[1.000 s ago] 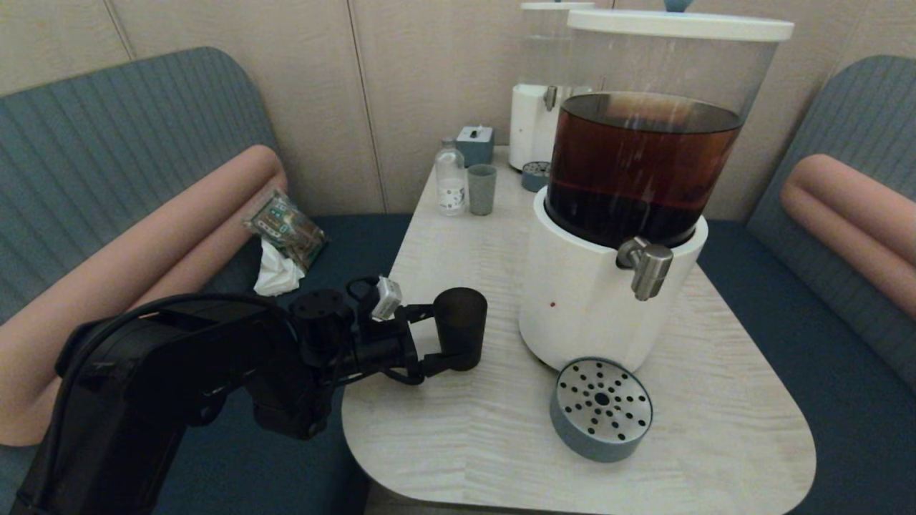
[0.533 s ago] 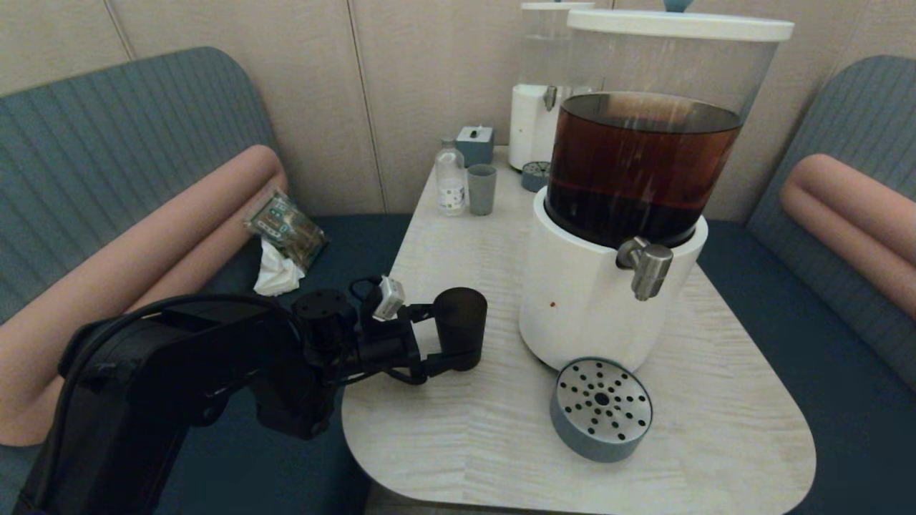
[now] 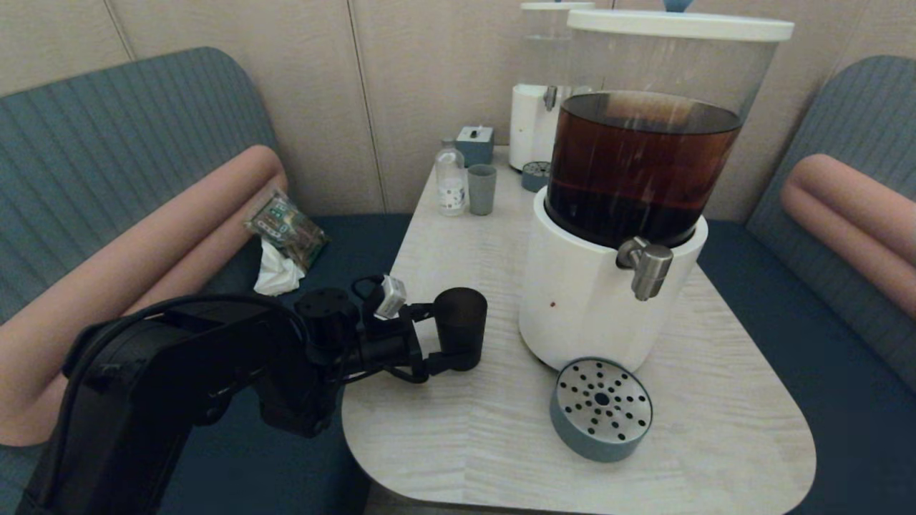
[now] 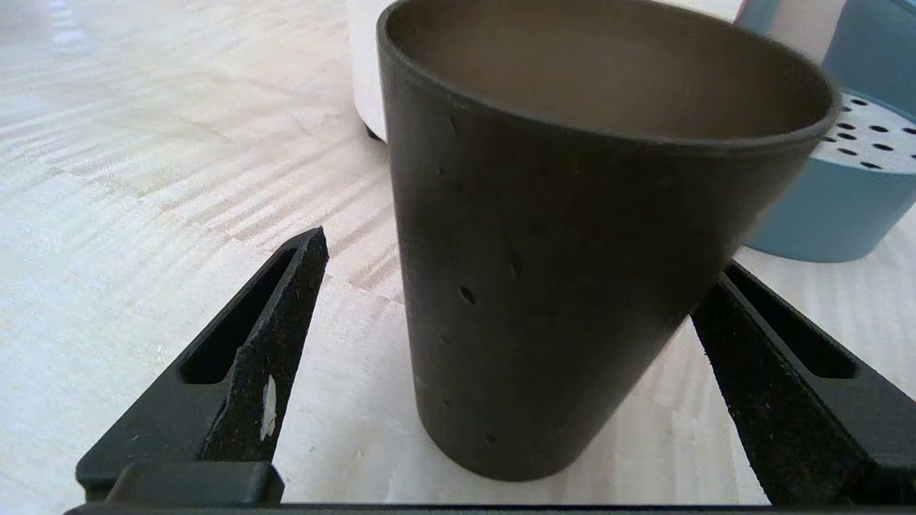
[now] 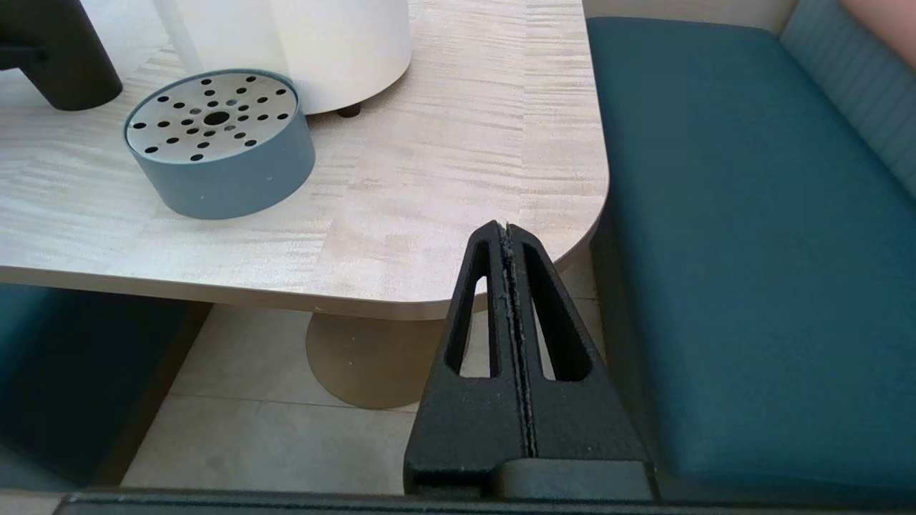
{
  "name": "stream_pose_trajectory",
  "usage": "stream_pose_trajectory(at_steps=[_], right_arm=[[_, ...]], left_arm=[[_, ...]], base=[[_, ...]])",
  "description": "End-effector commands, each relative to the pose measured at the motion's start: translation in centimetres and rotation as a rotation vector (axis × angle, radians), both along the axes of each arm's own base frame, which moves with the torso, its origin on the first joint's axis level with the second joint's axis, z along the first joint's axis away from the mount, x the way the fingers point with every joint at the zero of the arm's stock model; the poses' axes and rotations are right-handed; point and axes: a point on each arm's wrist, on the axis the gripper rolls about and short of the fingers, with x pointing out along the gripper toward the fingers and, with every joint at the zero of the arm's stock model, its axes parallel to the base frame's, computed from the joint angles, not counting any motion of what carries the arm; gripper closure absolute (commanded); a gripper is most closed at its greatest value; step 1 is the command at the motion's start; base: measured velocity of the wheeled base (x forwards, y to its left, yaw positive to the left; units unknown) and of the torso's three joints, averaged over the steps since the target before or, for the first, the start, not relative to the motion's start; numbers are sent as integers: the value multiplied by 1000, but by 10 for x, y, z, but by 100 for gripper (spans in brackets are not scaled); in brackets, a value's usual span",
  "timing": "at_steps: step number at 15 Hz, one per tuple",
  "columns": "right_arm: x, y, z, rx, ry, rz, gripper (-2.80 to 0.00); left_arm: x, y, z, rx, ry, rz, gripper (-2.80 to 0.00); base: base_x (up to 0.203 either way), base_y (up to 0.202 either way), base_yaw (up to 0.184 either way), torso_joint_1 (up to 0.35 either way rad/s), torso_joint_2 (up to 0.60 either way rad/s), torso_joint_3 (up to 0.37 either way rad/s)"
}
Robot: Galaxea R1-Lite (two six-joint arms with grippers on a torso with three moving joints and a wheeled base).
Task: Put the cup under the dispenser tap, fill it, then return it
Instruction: Pick up the cup
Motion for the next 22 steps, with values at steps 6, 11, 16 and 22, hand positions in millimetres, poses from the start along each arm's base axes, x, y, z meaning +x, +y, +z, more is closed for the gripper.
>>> stream_pose_trajectory(at_steps=[6, 11, 16, 22], right_arm=[[0, 0, 0, 1, 1, -1, 0], [0, 0, 0, 1, 1, -1, 0], [0, 0, 0, 1, 0, -1, 0], [0, 0, 0, 1, 1, -1, 0]], left_arm=[[5, -6, -8, -1, 1, -2, -280], [5, -6, -5, -5, -5, 0, 0], [-2, -4, 12, -16, -6, -6, 0], [-45, 25, 79, -36, -66, 39, 0]], base=[[0, 0, 0, 0, 0, 0], [0, 0, 0, 0, 0, 0], [0, 0, 0, 0, 0, 0], [0, 0, 0, 0, 0, 0]])
